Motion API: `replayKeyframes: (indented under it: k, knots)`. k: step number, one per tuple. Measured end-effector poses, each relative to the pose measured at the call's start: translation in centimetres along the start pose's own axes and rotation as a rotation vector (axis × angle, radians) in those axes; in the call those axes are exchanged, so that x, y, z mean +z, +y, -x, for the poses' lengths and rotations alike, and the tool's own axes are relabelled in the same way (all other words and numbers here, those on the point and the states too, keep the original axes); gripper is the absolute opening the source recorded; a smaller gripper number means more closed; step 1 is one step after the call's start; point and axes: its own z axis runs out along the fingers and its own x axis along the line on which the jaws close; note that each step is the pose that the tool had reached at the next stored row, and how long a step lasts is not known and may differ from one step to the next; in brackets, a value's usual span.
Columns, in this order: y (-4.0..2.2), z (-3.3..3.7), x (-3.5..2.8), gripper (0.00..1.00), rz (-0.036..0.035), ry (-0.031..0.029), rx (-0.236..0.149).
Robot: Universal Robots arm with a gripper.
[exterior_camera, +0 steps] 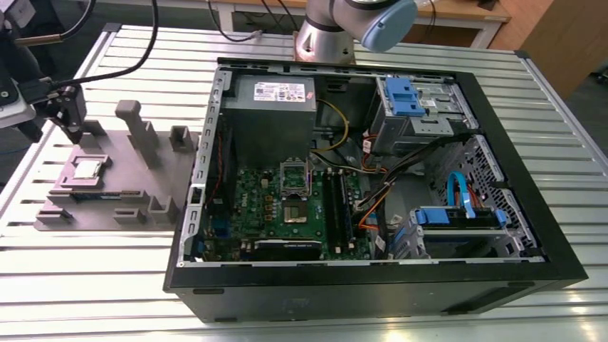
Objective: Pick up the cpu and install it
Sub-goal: 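Pick up the cpu and move it towards the insertion slot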
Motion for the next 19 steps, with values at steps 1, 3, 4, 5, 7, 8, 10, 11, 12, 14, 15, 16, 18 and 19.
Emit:
replayKeyframes:
  k: [1, 3, 4, 5, 7, 8, 10, 11, 12, 14, 15, 16, 18, 19]
  knots:
    - [-0.01, 0.03, 0.04, 0.59, -0.0001, 0.0003, 0.0]
    - [-0.01, 0.03, 0.06, 0.59, 0.0, 0.0004, 0.001]
    - [-0.02, 0.03, 0.06, 0.59, -0.0001, 0.0005, 0.001]
    - [-0.02, 0.04, 0.06, 0.59, -0.0001, 0.0004, 0.001]
    - [-0.02, 0.05, 0.14, 0.59, 0.0002, 0.0002, 0.001]
    - [-0.03, 0.09, 0.28, 0.59, 0.0003, 0.002, 0.001]
    - [-0.06, 0.18, 0.62, 0.59, 0.0001, 0.0048, 0.001]
    - [-0.1, 0.22, 0.8, 0.59, 0.0001, 0.0053, 0.001]
    - [-0.15, 0.25, 0.97, 0.59, 0.0002, 0.0057, 0.0]
    - [-0.18, 0.32, 1.33, 0.59, 0.0, 0.006, 0.0]
    - [-0.21, 0.35, 1.52, 0.59, 0.0001, 0.006, 0.0]
    - [-0.26, 0.39, 1.7, 0.59, 0.0001, 0.006, 0.0]
    - [-0.3, 0.45, 2.05, 0.59, 0.0001, 0.006, 0.0]
    - [-0.32, 0.51, 2.23, 0.59, 0.0001, 0.0059, 0.0]
